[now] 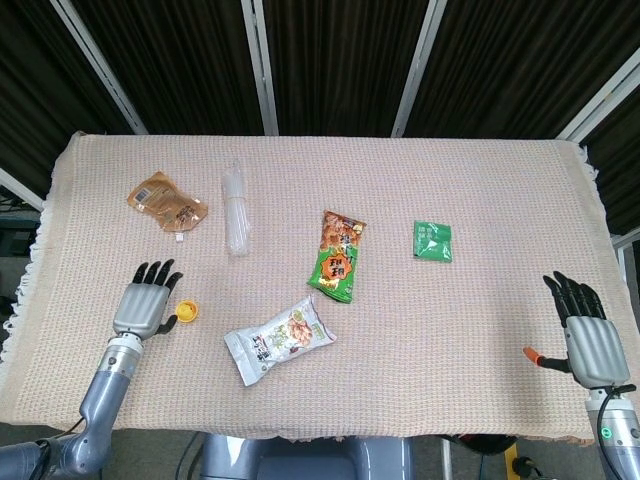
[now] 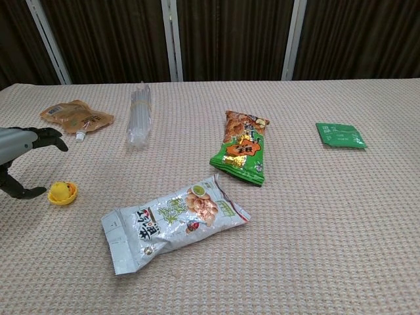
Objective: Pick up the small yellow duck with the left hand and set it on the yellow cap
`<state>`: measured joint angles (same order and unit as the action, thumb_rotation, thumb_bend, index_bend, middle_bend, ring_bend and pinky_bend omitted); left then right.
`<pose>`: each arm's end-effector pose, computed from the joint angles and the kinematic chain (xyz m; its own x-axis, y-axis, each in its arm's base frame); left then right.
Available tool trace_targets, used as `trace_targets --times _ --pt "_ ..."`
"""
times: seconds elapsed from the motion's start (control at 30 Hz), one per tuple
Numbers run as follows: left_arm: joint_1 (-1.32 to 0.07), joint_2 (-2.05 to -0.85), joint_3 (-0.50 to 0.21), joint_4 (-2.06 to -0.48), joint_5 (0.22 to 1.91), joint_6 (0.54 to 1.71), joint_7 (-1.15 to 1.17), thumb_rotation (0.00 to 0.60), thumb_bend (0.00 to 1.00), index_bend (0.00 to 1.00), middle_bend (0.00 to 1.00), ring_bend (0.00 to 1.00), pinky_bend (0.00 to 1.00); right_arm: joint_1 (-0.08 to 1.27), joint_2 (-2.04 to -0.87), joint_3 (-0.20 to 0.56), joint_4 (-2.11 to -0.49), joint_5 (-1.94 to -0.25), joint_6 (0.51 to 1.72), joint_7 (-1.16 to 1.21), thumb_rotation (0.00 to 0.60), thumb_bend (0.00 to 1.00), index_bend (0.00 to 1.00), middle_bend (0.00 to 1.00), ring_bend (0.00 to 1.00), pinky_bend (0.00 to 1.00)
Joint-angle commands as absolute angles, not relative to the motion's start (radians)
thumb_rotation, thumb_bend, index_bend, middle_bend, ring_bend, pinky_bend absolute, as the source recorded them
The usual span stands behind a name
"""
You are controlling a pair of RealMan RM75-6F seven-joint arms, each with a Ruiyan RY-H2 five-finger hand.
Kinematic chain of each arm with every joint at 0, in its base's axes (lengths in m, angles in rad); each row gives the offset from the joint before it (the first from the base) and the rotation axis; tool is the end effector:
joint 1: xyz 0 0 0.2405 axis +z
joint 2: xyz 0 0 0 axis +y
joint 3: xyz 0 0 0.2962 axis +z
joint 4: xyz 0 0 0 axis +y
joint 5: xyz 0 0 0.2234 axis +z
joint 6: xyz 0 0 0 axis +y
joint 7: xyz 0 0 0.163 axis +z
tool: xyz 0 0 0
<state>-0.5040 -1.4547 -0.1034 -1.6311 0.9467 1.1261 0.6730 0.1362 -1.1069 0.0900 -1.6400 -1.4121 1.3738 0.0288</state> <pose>-0.2735 0.3216 0.0004 0.5812 0.3181 0.7491 0.8077 -0.1130 -0.5787 -0.3516 -0.2301 0.1607 0.3386 -0.0549 0.9393 -0.9399 0.0268 0.3403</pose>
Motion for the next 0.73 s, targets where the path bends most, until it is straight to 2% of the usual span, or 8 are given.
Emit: trace_targets --times 0.03,0.13,0.2,0.33,0.4,0.53,0.73 --pt "-0.488 -1.423 -0.1 -1.666 0.975 1.149 0.641 0.6 0.32 0.14 0.0 0.0 0.0 0.136 -1.107 0.09 -1.64 -1.41 1.373 0.027 0.6 0.01 0.01 0.0 0.0 0.0" --pt "-0.458 -1.372 -0.09 -1.719 1.021 1.191 0.594 0.6 0.31 0.11 0.0 0.0 0.0 0.136 -1.105 0.09 -1.64 -1.407 1.371 0.026 0.6 0.01 0.01 0.0 0.0 0.0" --pt "-0.426 -1.325 -0.073 -1.761 1.069 1.232 0.555 0.6 0.26 0.09 0.0 0.0 0.0 0.136 -1.105 0.09 -1.639 -1.407 1.369 0.024 0.6 0.01 0.01 0.0 0.0 0.0" --pt "-0.356 -1.237 -0.025 -1.805 1.189 1.332 0.498 0.6 0.07 0.01 0.0 0.0 0.0 0.136 -1.104 0.088 -1.64 -1.409 1.37 0.019 0.6 0.01 0.01 0.0 0.0 0.0" --pt "-0.314 -1.201 0.009 -1.805 1.266 1.395 0.471 0.6 0.01 0.0 0.0 0.0 0.0 0.136 -1.105 0.088 -1.64 -1.409 1.371 0.014 0.6 0.01 0.0 0.0 0.0 0.0" --pt "-0.233 -1.162 0.065 -1.785 1.371 1.501 0.409 0.6 0.0 0.0 0.0 0.0 0.0 0.137 -1.106 0.086 -1.643 -1.408 1.368 0.003 0.6 0.01 0.0 0.0 0.0 0.0" --pt "-0.151 -1.132 0.102 -1.78 1.429 1.591 0.322 0.6 0.0 0.0 0.0 0.0 0.0 0.136 -1.11 0.087 -1.643 -1.41 1.375 -0.006 0.6 0.01 0.0 0.0 0.0 0.0"
